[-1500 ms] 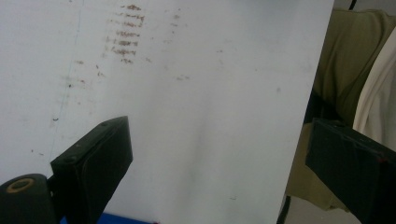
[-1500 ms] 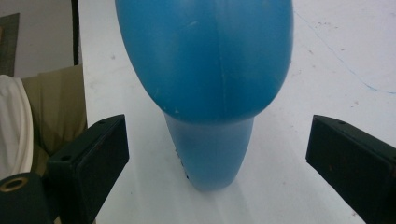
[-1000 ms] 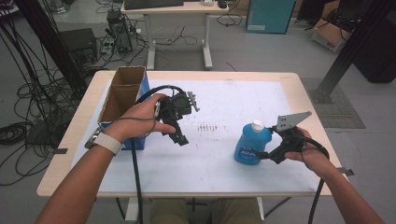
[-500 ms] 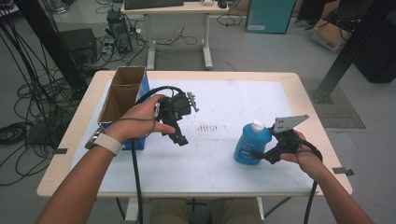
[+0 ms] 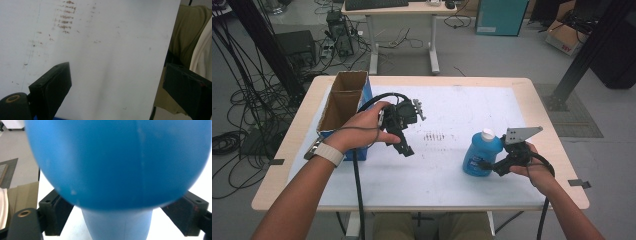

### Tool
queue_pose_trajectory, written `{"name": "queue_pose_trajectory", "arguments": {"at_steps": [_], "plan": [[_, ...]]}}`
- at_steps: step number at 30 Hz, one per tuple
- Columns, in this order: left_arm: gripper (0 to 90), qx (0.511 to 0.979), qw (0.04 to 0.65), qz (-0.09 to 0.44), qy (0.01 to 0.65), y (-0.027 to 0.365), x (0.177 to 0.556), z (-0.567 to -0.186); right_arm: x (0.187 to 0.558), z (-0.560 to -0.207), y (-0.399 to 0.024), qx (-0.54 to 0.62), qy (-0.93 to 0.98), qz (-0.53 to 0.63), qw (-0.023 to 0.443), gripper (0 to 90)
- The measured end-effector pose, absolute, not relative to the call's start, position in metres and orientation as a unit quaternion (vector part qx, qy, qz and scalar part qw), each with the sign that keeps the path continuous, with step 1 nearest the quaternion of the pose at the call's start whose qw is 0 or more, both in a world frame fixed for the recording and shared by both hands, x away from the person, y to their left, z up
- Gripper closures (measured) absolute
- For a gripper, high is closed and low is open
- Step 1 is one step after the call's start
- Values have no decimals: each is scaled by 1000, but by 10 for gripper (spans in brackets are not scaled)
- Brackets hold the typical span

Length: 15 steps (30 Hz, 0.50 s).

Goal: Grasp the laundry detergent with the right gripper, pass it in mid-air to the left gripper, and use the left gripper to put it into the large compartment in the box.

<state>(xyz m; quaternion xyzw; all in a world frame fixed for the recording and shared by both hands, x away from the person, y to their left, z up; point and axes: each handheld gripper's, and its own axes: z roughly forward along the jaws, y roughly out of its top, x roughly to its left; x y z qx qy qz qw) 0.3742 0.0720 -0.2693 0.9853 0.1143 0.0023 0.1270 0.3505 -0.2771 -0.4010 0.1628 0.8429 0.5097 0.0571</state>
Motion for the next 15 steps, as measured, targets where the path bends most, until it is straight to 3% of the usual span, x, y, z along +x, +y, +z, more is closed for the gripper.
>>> {"name": "queue_pose_trajectory", "arguments": {"at_steps": [15], "plan": [[89, 986, 124, 0, 115, 72, 376, -271, 348, -409, -276, 166, 831, 527, 59, 232]]}}
